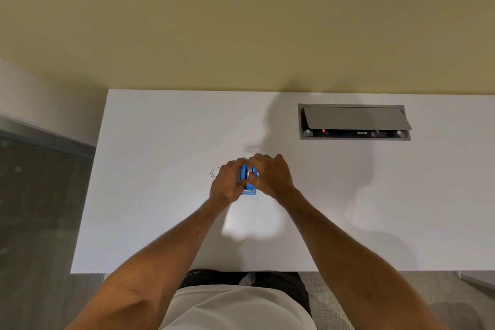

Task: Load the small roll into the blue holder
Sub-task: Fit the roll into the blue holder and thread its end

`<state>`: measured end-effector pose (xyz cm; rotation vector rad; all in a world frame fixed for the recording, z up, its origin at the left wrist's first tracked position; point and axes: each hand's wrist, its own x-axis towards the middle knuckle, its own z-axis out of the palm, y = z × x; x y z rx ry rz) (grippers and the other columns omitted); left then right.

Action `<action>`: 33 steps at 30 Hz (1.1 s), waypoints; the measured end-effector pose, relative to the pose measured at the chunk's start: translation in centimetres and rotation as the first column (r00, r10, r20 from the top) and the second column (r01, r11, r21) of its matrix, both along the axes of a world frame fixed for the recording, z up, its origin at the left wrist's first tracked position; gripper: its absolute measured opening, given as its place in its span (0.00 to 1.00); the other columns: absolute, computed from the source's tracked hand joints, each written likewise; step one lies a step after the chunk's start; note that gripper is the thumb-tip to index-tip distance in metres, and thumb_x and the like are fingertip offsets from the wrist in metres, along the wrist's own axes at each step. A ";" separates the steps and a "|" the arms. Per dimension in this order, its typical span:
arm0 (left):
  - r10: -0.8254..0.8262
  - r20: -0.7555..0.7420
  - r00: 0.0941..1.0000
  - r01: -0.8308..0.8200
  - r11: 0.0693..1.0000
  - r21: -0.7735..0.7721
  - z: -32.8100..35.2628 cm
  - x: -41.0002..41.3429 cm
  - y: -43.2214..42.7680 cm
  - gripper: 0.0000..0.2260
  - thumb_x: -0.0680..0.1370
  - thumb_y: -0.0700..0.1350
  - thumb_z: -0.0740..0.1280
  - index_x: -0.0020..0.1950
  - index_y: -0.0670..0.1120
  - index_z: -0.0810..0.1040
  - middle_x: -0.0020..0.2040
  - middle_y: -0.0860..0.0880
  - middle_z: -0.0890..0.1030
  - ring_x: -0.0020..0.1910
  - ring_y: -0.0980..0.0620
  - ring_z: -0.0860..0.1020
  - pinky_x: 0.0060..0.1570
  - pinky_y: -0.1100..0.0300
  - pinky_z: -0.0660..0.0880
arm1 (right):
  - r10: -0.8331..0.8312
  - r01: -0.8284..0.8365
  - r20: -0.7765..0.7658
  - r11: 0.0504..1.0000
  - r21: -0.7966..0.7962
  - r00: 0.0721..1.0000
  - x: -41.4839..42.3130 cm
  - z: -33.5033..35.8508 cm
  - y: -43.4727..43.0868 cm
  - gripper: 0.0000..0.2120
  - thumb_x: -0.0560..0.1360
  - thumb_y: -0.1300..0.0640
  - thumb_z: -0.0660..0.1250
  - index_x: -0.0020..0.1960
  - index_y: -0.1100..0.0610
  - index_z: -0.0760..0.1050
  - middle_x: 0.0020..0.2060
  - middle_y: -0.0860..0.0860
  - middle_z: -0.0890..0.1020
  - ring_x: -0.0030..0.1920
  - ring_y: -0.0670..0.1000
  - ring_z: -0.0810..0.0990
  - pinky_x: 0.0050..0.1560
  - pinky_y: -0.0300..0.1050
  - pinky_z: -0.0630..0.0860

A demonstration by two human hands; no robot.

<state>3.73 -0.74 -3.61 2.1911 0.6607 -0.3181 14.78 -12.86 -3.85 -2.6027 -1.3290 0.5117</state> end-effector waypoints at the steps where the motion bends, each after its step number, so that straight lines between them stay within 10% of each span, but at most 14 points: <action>1: 0.002 -0.004 1.000 -0.002 1.000 0.002 0.0 0.0 0.0 0.17 0.80 0.43 0.70 0.69 0.45 0.76 0.61 0.45 0.83 0.60 0.44 0.79 0.62 0.47 0.79 | -0.010 0.010 0.006 1.000 -0.006 1.000 0.0 0.0 0.1 0.17 0.81 0.42 0.64 0.62 0.52 0.78 0.51 0.49 0.84 0.50 0.51 0.82 0.57 0.49 0.76; 33: -0.012 -0.024 1.000 0.012 1.000 -0.019 0.2 0.2 0.6 0.18 0.80 0.46 0.72 0.70 0.49 0.75 0.61 0.46 0.84 0.60 0.45 0.81 0.64 0.46 0.80 | -0.027 0.030 0.033 0.993 -0.116 0.999 0.2 0.5 0.1 0.19 0.81 0.38 0.61 0.60 0.49 0.81 0.51 0.46 0.85 0.45 0.49 0.83 0.51 0.45 0.80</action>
